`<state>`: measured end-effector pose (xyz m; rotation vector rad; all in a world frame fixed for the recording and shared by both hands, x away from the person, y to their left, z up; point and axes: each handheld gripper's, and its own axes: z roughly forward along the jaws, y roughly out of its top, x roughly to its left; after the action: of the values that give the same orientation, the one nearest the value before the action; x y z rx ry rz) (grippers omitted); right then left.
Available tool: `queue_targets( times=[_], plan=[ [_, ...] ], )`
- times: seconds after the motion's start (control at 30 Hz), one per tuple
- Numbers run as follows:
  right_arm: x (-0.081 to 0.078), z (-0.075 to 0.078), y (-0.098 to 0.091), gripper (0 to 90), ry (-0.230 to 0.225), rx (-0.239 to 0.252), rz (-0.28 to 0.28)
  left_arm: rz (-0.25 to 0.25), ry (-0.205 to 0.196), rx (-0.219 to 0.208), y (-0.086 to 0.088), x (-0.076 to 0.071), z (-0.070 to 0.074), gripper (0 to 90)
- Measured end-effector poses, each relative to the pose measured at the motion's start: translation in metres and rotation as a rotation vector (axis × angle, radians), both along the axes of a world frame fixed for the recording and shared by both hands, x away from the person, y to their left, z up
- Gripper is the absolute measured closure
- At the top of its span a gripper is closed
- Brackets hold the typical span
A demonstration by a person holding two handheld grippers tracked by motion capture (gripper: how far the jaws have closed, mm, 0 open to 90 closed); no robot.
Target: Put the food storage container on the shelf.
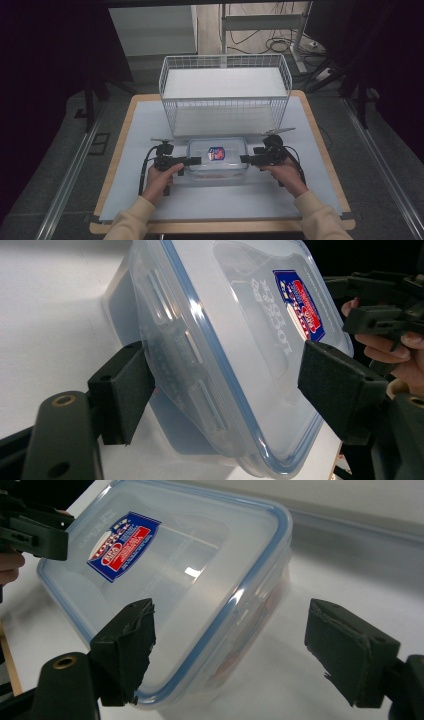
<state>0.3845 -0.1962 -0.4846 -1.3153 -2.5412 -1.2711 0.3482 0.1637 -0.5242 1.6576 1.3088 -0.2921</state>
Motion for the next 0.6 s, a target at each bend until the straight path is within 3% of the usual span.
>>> queue_targets(
  times=[0.43, 0.6],
  plan=[
    [0.012, -0.012, 0.010, 19.7, 0.161, 0.110, 0.033, 0.000, -0.002, 0.002, 0.000, 0.000, 0.000, 22.8],
    [0.013, -0.013, 0.009, 22.7, 0.190, 0.123, 0.026, -0.003, -0.004, 0.003, 0.000, 0.000, 0.000, 22.8]
  ],
)
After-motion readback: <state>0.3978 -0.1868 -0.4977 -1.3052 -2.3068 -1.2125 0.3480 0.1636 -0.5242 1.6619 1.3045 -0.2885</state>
